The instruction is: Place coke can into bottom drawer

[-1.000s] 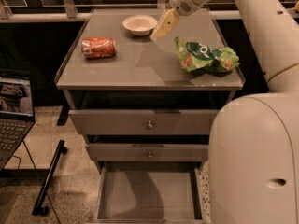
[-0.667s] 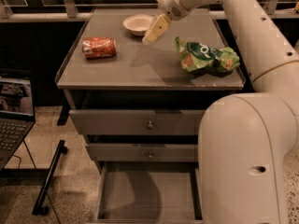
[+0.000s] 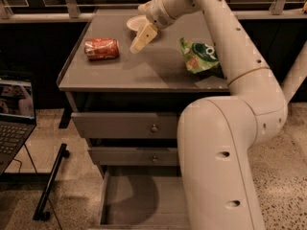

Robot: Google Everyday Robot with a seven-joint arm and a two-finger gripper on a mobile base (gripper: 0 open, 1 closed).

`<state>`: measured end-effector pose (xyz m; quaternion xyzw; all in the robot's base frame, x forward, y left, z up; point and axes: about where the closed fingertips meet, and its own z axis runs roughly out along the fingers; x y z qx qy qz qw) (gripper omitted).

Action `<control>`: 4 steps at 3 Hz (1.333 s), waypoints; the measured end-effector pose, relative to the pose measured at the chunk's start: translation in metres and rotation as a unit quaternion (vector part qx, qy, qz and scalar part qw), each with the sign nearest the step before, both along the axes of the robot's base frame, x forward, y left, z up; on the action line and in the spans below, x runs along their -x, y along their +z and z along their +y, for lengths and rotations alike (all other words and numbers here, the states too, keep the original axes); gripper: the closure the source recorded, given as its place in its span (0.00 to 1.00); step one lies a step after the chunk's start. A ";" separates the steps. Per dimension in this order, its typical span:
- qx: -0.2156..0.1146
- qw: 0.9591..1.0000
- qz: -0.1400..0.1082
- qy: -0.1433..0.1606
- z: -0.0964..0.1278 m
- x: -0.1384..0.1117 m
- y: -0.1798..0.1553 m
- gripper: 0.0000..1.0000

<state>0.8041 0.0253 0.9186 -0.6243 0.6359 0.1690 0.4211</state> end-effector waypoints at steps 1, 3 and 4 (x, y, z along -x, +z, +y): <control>-0.006 0.999 0.017 0.028 0.024 0.002 -0.013 0.00; 0.006 0.996 0.052 0.079 0.067 0.012 -0.041 0.00; 0.016 0.993 0.064 0.098 0.083 0.016 -0.056 0.00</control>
Offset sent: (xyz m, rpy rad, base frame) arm 0.0242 0.0586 -0.0161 0.0000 0.1068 0.1735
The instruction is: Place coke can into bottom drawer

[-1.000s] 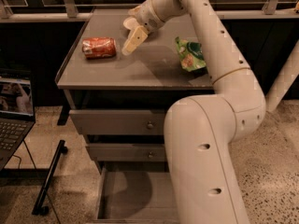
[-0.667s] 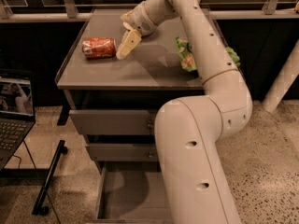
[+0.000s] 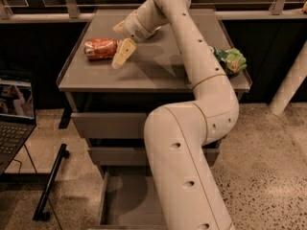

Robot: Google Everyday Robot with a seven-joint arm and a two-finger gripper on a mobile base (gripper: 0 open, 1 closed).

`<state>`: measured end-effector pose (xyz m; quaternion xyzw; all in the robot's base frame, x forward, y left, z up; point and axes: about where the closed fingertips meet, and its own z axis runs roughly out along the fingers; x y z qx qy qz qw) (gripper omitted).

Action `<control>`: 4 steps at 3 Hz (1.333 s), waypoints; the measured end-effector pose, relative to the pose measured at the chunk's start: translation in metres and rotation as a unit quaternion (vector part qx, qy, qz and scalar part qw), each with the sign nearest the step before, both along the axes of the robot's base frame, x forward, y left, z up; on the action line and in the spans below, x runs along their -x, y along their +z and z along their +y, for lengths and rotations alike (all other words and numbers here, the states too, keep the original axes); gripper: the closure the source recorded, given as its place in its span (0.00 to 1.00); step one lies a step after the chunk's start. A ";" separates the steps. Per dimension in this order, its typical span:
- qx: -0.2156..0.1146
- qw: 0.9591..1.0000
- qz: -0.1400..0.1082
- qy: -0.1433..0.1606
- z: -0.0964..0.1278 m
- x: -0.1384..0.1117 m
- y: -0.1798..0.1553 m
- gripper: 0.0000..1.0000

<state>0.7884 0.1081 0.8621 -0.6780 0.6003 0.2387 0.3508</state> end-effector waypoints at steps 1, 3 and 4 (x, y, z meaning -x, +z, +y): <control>0.010 1.000 0.011 0.012 0.009 0.003 -0.014 0.00; 0.011 1.000 0.011 0.012 0.010 0.003 -0.014 0.41; 0.011 1.000 0.011 0.012 0.010 0.003 -0.014 0.64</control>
Offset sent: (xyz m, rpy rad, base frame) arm -0.0024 0.0086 -0.0127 -0.0193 0.0196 0.0218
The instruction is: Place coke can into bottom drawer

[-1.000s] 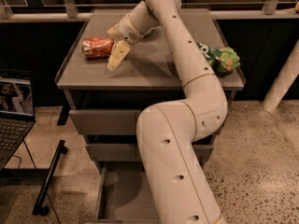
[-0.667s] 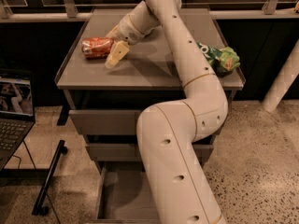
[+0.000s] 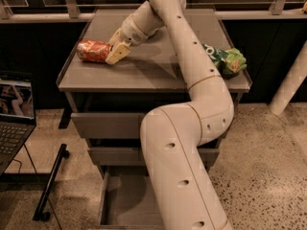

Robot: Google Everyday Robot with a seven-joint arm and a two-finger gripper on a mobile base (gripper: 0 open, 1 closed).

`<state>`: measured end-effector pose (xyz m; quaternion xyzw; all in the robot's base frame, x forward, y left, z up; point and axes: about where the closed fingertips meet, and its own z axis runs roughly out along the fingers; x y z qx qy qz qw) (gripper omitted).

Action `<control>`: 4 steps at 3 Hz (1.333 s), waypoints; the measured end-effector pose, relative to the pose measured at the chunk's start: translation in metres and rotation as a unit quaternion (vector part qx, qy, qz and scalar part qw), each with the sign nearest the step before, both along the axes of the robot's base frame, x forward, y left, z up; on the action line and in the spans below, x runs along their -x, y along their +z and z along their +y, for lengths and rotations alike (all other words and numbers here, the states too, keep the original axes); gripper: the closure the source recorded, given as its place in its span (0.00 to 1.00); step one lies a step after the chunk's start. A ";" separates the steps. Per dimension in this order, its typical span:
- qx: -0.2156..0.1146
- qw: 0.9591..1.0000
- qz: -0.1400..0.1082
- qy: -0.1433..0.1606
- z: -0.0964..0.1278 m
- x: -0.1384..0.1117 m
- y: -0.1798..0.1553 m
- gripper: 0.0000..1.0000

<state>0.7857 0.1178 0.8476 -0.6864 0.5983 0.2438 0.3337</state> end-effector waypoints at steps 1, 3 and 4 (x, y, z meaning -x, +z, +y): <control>0.000 1.000 0.000 0.000 0.000 0.000 0.000 0.89; 0.014 1.000 0.004 0.013 0.007 0.007 -0.001 1.00; 0.043 0.999 0.024 0.002 -0.010 0.018 0.006 1.00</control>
Offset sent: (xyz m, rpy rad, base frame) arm 0.0000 0.0000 0.0000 0.0000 0.0000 0.0000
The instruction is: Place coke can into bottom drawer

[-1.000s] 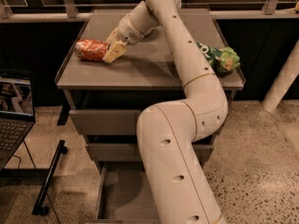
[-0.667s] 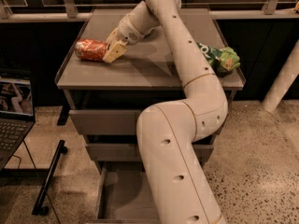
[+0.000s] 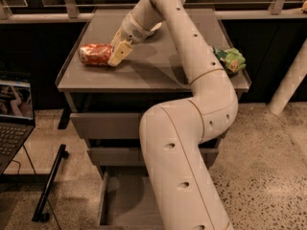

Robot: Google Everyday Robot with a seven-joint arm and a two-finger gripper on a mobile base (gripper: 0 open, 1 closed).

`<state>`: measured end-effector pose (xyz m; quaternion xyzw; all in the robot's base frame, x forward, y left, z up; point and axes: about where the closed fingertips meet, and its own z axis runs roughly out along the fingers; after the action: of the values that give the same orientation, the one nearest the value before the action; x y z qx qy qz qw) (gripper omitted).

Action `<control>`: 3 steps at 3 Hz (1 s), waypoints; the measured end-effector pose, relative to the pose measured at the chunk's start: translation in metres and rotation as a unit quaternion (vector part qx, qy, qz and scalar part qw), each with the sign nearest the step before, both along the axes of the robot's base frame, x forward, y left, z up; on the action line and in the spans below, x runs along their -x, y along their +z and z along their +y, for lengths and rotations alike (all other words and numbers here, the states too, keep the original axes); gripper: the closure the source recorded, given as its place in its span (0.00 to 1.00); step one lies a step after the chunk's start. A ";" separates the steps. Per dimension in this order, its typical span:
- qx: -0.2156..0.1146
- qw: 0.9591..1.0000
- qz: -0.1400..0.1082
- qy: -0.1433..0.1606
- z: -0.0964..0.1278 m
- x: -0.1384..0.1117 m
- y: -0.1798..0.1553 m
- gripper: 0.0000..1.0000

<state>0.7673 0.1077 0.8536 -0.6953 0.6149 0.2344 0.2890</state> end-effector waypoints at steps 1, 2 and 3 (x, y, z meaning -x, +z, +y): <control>0.030 0.998 0.041 -0.032 -0.027 0.019 0.013 1.00; 0.033 0.995 0.066 -0.067 -0.050 0.034 0.032 1.00; -0.009 0.994 0.034 -0.102 -0.077 0.055 0.087 1.00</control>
Offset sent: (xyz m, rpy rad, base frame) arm -0.1620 -0.0942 0.0280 -0.0959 0.2465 -0.2371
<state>0.7121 0.0306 0.9410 -0.6184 0.6897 0.2327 0.2964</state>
